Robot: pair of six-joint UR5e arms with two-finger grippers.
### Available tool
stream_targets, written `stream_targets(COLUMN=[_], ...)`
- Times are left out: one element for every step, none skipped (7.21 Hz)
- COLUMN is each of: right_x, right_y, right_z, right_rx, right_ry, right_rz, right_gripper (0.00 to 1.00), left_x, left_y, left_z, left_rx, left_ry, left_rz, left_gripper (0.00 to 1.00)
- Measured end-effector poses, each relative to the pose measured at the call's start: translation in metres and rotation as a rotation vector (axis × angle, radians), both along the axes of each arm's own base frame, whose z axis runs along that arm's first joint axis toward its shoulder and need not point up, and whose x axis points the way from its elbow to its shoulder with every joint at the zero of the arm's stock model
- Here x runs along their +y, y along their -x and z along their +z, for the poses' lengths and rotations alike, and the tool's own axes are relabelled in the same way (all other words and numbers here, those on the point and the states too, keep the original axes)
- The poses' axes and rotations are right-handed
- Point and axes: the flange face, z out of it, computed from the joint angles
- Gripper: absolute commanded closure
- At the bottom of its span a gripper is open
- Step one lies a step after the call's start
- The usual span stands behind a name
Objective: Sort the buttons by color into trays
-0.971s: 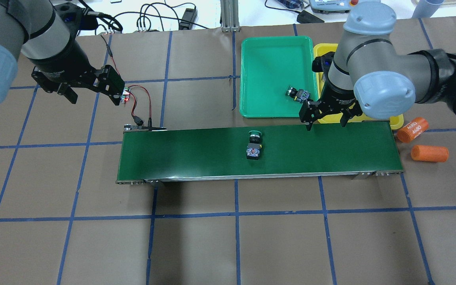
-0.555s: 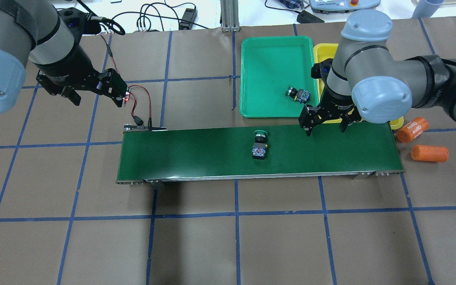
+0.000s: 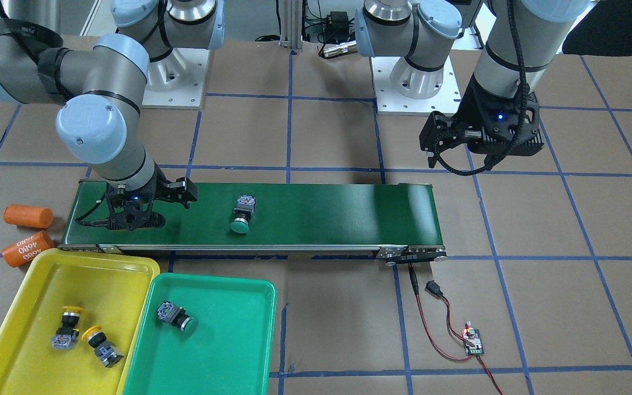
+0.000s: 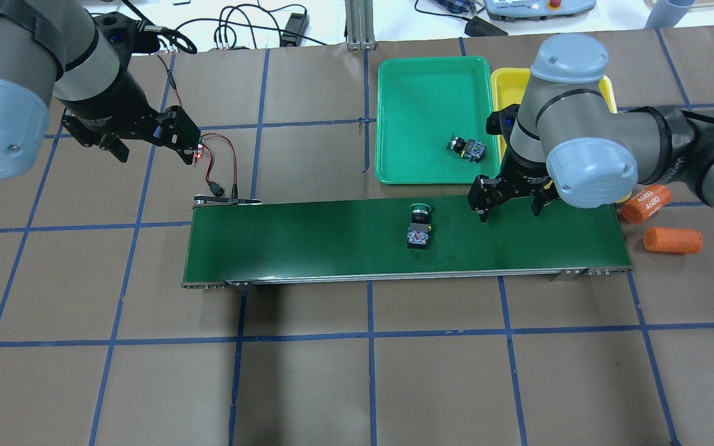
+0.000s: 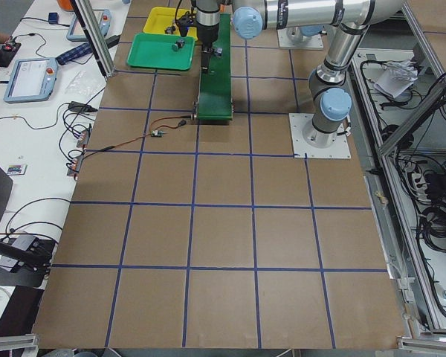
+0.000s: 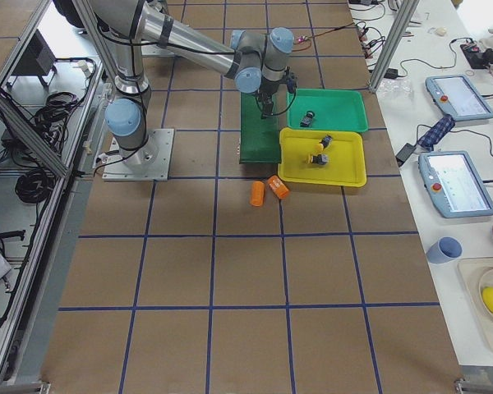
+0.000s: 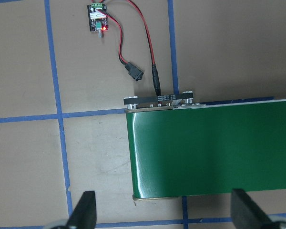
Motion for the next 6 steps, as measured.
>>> stream_targets(right_x=[0.0003,0.0009,0.0015,0.0019,0.0025,0.0036], right_y=[-0.0001,-0.0006,-0.0011,-0.0015,-0.0022,-0.0064], right_z=[0.0004,0.0025,0.0042,0.0047,0.0054,0.006], right_rx=[-0.001,-0.004,-0.008,-0.01,-0.01,-0.016], right_ry=[0.002,0.006,0.009,0.009,0.01,0.01], right_rz=[-0.002,-0.005,-0.008,-0.015,-0.033,-0.051], right_gripper=[0.0,0.0,0.0,0.0,0.0,0.0], left_x=[-0.0016,-0.0027,-0.0041,-0.0054,-0.0062,-0.0068], left_y=[-0.0003,-0.0019,-0.0047,-0.0066,-0.0074,-0.0076], left_z=[-0.0005,-0.0008,-0.0023,-0.0038,-0.0046,-0.0047], left_rx=[-0.002,-0.003,-0.002,-0.001,-0.001,-0.001], left_ry=[0.007,0.01,0.008,0.006,0.005,0.006], left_rz=[0.001,0.004,0.01,0.014,0.015,0.016], left_gripper=[0.0,0.0,0.0,0.0,0.0,0.0])
